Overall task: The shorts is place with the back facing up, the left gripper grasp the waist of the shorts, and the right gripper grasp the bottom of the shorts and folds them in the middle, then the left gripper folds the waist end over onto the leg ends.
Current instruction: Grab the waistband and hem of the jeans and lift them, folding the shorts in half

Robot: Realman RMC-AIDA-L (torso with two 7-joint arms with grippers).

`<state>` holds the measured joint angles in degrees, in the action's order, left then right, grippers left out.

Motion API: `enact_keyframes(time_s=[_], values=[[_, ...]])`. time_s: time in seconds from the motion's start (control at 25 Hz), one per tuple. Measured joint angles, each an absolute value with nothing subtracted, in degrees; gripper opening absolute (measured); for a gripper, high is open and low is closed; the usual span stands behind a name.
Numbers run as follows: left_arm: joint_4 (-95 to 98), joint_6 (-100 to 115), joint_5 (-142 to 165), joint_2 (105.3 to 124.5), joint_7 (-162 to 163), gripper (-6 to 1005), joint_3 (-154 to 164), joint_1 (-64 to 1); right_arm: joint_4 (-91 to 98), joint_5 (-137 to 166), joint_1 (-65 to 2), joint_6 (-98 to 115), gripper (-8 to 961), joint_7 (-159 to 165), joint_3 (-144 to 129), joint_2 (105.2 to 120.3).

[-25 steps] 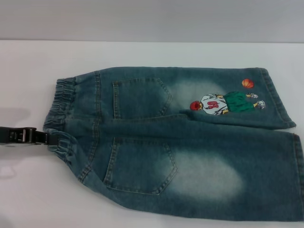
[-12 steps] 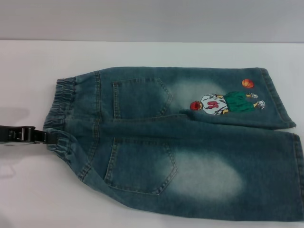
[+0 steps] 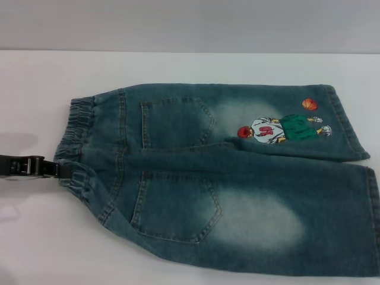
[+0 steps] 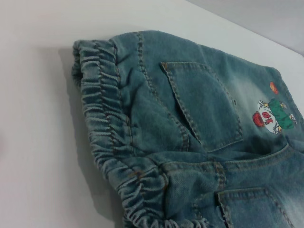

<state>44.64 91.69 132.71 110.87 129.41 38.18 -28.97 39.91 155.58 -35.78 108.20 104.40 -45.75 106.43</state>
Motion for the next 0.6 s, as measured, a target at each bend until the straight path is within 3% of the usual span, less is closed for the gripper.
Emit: enact_keyframes(time_s=[0.6], values=[[44.64,91.50,132.78,110.89,130.05,37,38.15,-29.41,39.48,155.57,-36.88,107.91,561,104.47,-47.39,106.45]])
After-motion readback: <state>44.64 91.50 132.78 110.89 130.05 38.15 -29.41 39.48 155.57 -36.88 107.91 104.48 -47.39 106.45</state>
